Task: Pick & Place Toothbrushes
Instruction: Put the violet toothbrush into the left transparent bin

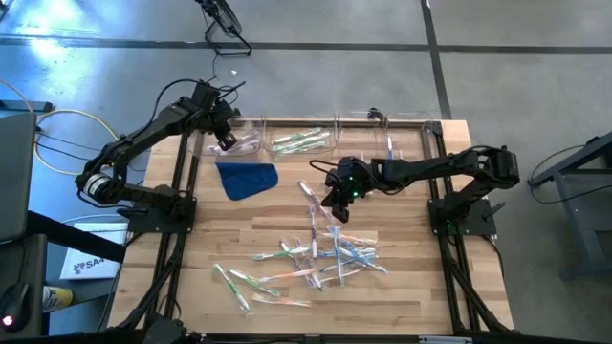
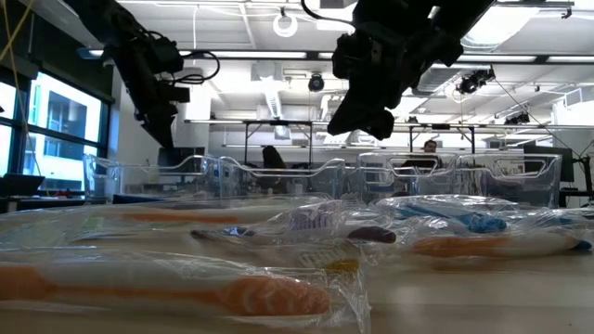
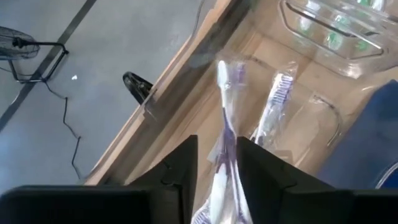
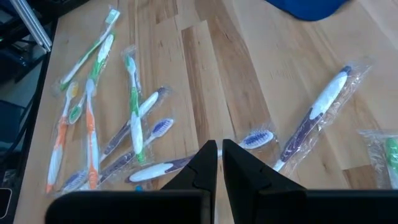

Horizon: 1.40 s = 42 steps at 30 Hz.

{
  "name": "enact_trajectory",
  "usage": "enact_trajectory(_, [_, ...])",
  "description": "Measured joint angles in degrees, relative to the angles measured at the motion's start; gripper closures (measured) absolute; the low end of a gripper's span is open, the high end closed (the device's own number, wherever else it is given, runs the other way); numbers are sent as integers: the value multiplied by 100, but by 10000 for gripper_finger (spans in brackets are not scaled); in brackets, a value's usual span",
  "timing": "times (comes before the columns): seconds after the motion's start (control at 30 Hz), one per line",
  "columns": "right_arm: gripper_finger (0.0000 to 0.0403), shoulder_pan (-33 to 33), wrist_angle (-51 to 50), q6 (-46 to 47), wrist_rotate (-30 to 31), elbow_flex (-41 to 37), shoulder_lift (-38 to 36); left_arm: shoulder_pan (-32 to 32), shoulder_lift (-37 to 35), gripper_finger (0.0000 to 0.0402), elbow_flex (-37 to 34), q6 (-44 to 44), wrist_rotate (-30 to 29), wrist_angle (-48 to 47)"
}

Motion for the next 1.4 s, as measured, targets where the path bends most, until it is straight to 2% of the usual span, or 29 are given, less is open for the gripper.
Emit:
enact_trajectory(0.13, [385, 0, -32, 0, -1, 0, 0, 0, 0, 278, 0, -35, 134, 0])
enact_trajectory(0.4, [385, 0, -18, 0, -20, 0, 0, 0, -2, 275, 2, -65, 143, 32])
enact_trajectory(0.7, [385, 0, 7, 0, 13, 0, 0, 0, -2, 274, 4, 107, -234, -20])
enact_trajectory(0.93, [385, 0, 7, 0, 22, 0, 0, -2, -2, 274, 7, -3, -127, 42])
enact_trajectory(1.23, [385, 0, 7, 38, 22, 0, 0, -19, -227, 274, 3, 591, 760, 881])
enact_trajectory(1.4, [385, 0, 206, 50, 308, 0, 0, -596, -723, 274, -504, 598, 857, 1967])
